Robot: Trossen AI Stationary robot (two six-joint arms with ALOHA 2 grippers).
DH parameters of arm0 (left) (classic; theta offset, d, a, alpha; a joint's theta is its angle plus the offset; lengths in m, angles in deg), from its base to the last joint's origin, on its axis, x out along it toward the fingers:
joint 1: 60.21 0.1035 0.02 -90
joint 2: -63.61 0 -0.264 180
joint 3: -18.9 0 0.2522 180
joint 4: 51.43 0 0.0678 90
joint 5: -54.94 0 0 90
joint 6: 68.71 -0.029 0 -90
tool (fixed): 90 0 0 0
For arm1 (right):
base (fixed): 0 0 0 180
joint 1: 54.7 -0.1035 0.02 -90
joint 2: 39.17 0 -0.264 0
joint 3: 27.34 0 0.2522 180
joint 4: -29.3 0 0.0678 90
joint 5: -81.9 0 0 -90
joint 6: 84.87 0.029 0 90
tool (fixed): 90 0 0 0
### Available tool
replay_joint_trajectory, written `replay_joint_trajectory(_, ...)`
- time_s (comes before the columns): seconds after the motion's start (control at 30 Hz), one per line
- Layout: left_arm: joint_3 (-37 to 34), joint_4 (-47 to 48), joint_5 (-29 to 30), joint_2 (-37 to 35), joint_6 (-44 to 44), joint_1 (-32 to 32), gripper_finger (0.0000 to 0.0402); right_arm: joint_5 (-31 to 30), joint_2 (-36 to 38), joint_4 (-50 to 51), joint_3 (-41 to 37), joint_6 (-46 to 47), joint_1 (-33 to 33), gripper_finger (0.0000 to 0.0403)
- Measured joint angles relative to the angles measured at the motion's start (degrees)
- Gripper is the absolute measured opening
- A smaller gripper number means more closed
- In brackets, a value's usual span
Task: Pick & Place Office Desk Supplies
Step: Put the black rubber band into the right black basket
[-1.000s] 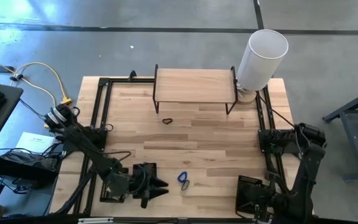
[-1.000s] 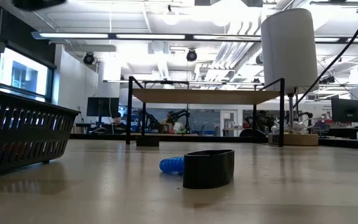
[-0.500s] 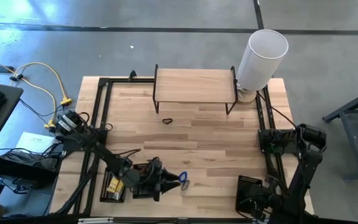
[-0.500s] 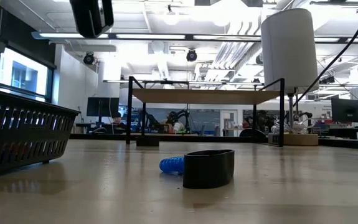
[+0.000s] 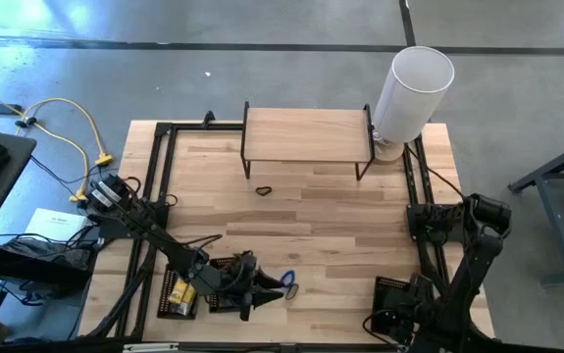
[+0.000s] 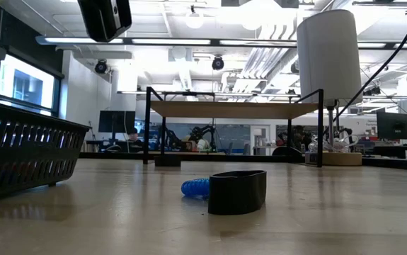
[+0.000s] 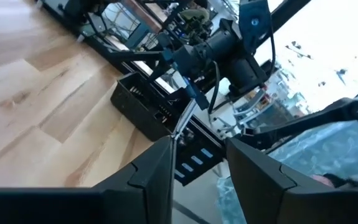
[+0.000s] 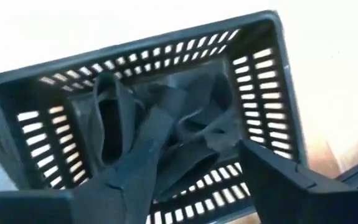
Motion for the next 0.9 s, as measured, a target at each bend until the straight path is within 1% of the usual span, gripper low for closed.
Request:
replay_joint_trajectory(0.1,0.0,1.51,-0.02,-1.38,-1.5,0.02,0.0149,0.02,1.31,0.58,0.01,-0.38,1.41,0.0231)
replay_joint_trajectory(0.2,0.0,7.8,-0.28,-4.45,-1.49,1.02,0.0146,-0.66,3.3,1.45,0.02,-2.88,2.57,0.0237)
replay_joint_trajectory(0.33,0.0,22.0,-0.33,-11.18,-3.67,3.39,0.0145,-2.87,6.85,1.61,0.02,-5.23,4.04,0.0237)
replay_joint_trajectory(0.43,0.02,34.48,2.19,-16.78,-4.96,6.25,0.0145,-4.55,9.68,1.07,0.02,-4.86,4.85,0.0237)
replay_joint_trajectory(0.53,0.04,46.2,5.25,-20.95,-3.4,10.13,0.0145,-5.56,11.95,0.41,0.02,-4.87,5.52,0.0238)
replay_joint_trajectory(0.6,0.04,52.48,5.6,-22.42,-0.88,13.17,0.0145,-7.37,13.1,0.48,0.02,-4.76,5.53,0.0238)
replay_joint_trajectory(0.67,0.04,55.52,4.6,-22.68,1.24,16.54,0.0145,-9.28,13.82,0.46,0.02,-4.76,5.72,0.0238)
replay_joint_trajectory(0.73,0.02,56.47,3.04,-22.69,2.49,19.41,0.0145,-10.22,13.9,0.55,0.02,-4.75,6.1,0.0237)
replay_joint_trajectory(0.8,0.04,56.63,1.98,-22.31,0.1,21.8,0.0145,-10.29,13.9,0.84,0.02,-4.87,6.56,0.0237)
replay_joint_trajectory(0.87,0.01,57.45,1.13,-22.0,-5.3,23.8,0.0145,-10.21,13.9,1.12,0.02,-4.91,7.01,0.0238)
replay_joint_trajectory(0.9,0.0,57.83,0.01,-22.0,-6.44,24.62,0.0145,-10.12,13.9,1.2,0.02,-5.2,7.41,0.0238)
